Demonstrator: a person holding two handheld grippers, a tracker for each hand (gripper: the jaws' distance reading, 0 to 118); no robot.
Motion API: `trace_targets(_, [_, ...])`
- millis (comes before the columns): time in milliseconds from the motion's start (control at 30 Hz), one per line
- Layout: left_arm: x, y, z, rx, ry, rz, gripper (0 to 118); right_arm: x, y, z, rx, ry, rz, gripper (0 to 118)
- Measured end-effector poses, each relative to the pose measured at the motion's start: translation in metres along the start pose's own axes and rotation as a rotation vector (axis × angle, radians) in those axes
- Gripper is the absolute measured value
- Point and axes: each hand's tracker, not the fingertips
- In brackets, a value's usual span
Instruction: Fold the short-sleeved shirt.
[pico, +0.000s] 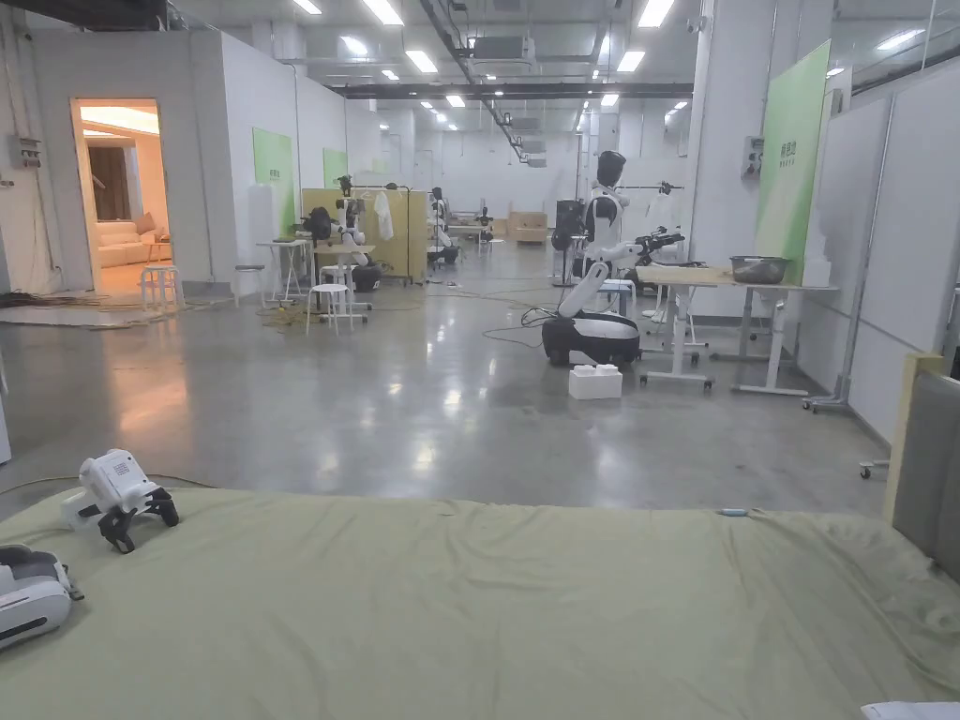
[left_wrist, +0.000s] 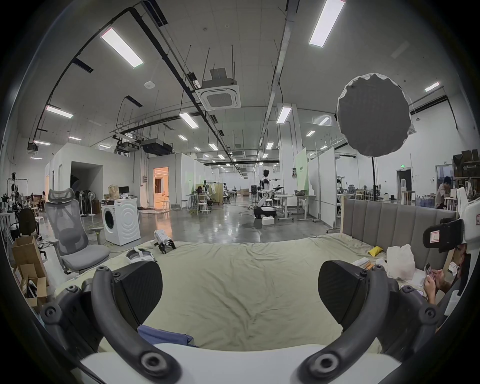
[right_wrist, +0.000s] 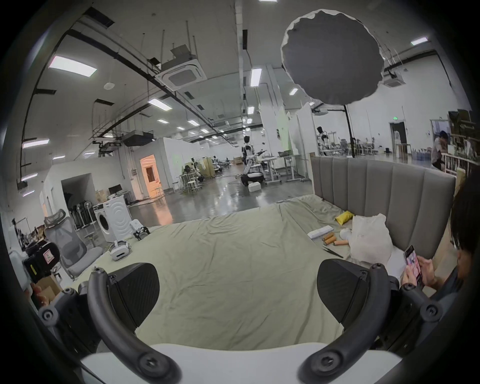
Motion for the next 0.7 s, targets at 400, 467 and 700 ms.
trace_targets(400, [0.001,0.000,0.000,-0.007,-0.005,-0.001,118,-0.001,-0.006,-0.011,0.039,-0.047,0.055,118])
trace_targets(467, [0.002,0.000,0.001,-0.004,-0.009,-0.001,118,-0.001,-0.009,-0.012,0.062,0.003,0.103,118])
trace_targets(700, [0.009,-0.005,-0.001,0.012,-0.010,0.000,118,-0.018,-0.019,0.001,0.274,0.028,0.295,118])
